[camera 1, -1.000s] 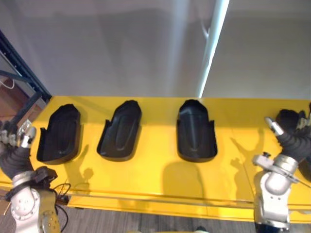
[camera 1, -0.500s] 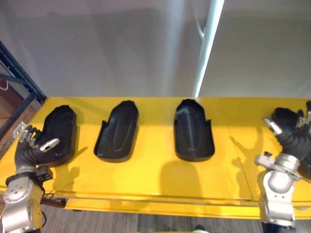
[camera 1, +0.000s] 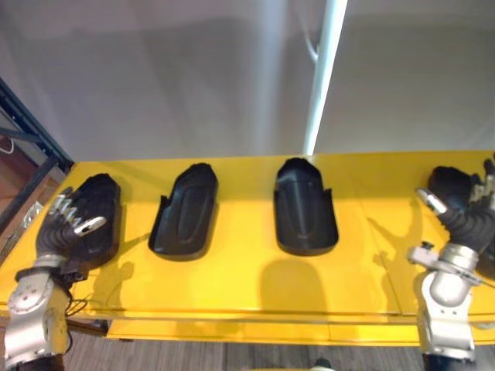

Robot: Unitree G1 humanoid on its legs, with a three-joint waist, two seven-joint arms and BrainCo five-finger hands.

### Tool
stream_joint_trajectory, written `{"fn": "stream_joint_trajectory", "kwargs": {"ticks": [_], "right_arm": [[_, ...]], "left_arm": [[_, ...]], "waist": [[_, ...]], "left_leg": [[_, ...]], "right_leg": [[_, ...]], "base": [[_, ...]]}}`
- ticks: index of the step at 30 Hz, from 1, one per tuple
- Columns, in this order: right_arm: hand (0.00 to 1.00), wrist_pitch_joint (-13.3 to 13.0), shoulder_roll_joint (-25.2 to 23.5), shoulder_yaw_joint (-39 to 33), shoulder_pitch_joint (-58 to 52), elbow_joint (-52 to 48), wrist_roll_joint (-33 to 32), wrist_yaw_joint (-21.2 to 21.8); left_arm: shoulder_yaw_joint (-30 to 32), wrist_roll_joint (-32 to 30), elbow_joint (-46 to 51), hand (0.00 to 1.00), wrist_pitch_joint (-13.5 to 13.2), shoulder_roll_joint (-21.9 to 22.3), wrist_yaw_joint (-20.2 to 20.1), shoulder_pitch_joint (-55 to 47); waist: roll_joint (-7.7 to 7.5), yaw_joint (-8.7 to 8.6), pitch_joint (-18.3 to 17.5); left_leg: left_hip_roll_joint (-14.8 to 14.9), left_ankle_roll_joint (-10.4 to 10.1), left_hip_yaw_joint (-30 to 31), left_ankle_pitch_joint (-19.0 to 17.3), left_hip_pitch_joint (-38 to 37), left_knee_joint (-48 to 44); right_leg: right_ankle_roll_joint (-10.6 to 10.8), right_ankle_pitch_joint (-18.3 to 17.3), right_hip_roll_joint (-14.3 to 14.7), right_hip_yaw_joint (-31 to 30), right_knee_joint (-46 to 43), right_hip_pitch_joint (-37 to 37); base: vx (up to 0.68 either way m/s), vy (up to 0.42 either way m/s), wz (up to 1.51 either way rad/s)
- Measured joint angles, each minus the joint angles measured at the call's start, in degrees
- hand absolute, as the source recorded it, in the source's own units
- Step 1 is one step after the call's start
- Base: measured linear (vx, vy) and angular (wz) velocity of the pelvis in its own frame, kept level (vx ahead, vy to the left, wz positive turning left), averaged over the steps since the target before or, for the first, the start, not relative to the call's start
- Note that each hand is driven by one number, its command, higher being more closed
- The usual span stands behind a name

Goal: Walk over and take plastic housings, then place them on the shelf

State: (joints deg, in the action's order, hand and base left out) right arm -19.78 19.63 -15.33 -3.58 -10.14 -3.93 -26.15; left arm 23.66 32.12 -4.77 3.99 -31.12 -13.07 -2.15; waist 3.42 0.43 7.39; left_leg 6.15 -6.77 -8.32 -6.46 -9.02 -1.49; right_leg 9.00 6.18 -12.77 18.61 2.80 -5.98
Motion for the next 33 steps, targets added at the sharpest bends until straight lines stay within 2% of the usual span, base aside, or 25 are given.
{"fn": "stream_joint_trajectory", "kwargs": {"ticks": [3,7,21,26,33], "right_arm": [[0.0,0.0,0.0,0.38,0.03,0.42,0.0,0.01],[0.0,0.0,0.0,0.45,0.03,1.23,0.04,0.02],[0.0,0.0,1.25,0.85,0.07,1.22,-0.3,-0.05],[0.0,0.01,1.9,1.07,0.28,1.22,-1.18,-0.06],[0.0,0.01,2.43,2.14,0.4,1.22,-2.12,-0.05]], "left_arm": [[-0.2,2.08,-1.55,0.0,0.37,0.0,-2.16,0.0],[-0.38,5.11,-3.3,0.0,2.35,0.0,-4.2,0.01],[-2.59,4.26,-10.62,0.0,8.75,-0.02,-3.41,1.04],[-4.46,2.84,-13.6,0.0,9.44,-0.12,-3.19,2.0],[-4.53,2.83,-15.3,0.0,9.95,-0.13,-0.34,2.36]], "waist": [[0.0,-0.56,0.0],[0.07,-1.05,-0.01],[0.49,-1.34,0.18],[0.84,-1.33,0.37],[0.94,-1.47,0.42]], "left_leg": [[0.0,0.0,-0.11,0.0,0.02,-0.08],[-0.06,0.0,-0.36,0.0,0.05,-0.09],[-0.05,0.0,-0.49,0.0,0.01,-0.09],[-0.05,0.0,-0.75,0.0,-0.03,-0.11],[-0.05,0.0,-0.96,0.0,-0.11,-0.11]], "right_leg": [[-0.05,0.2,0.03,-0.09,0.19,-0.01],[-0.1,0.58,0.07,-0.27,0.77,-0.04],[-0.1,0.66,0.1,-0.48,0.79,-0.01],[-0.1,0.79,0.13,-1.0,0.85,0.07],[-0.08,0.86,0.16,-1.27,0.89,0.12]], "base": [[0.0,0.0,0.0],[-0.01,0.006,-0.02],[0.0,0.0,0.0],[0.0,0.001,-0.02],[0.0,0.002,-0.01]]}}
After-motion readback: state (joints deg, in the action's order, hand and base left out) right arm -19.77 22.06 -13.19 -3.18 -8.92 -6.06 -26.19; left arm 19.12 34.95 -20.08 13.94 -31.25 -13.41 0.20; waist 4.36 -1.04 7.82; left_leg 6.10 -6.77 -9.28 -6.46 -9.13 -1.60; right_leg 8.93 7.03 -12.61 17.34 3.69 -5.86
